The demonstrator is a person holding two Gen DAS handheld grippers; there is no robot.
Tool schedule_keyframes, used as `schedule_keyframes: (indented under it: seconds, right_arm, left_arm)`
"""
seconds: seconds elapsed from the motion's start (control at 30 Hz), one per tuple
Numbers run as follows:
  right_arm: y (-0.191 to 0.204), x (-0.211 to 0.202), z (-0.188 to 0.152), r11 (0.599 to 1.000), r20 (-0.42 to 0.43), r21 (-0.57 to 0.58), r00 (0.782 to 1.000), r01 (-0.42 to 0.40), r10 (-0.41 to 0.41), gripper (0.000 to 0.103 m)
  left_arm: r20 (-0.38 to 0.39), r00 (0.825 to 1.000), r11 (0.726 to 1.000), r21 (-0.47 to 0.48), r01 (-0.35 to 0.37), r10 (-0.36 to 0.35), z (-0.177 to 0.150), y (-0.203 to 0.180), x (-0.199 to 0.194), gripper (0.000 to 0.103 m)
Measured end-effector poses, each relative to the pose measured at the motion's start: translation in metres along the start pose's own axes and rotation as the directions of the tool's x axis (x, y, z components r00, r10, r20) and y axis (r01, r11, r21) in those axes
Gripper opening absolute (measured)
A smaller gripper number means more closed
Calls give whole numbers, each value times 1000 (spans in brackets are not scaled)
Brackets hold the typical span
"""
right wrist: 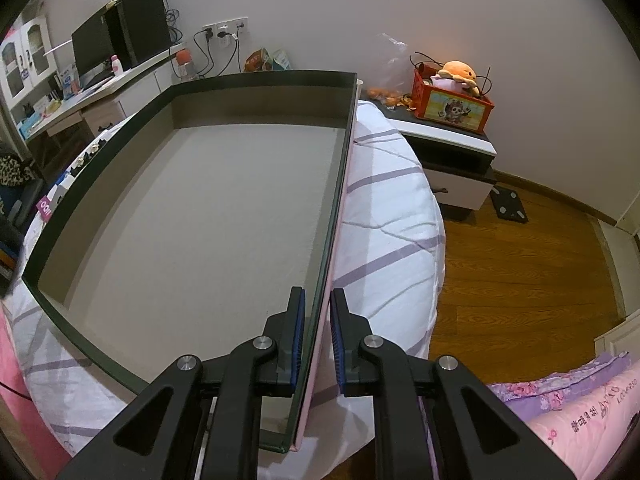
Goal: Organize rigid objects
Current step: 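Grasp the blue steel cup with the left tool while the right tool grips the pink box wall, then lower the blue cup into the pink box and open the left tool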
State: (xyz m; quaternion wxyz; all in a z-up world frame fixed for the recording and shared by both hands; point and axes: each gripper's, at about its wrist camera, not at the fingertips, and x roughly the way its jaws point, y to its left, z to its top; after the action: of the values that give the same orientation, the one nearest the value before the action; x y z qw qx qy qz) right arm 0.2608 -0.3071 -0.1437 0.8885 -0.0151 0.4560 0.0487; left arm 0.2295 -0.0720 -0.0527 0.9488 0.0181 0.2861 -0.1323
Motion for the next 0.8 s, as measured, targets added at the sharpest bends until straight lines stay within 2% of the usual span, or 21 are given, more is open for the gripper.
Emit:
schedule_keyframes:
  seconds: [0.17,0.33,0.53,0.8]
  right_arm:
    - [3,-2,-2,1000,-3,-2,1000,-3,3,13]
    - [5,-4,-6,1000,-2,4,1000,-3,3,13]
    - [9,-6,-11,1000,3,15,1000,-4,4,13]
    - [11,-6,-12,1000,3,30,1000,1,-1,13]
  left_arm:
    - [31,997,997,24,68,-68,22,-21,3,67]
    - [-41,995,995,42,96,-94,27,-45,38,67]
    - [-86,985,988,46,151,-146,25,-70,66,68]
    - [-185,966,980,48,194,-182,5,-99,102,68]
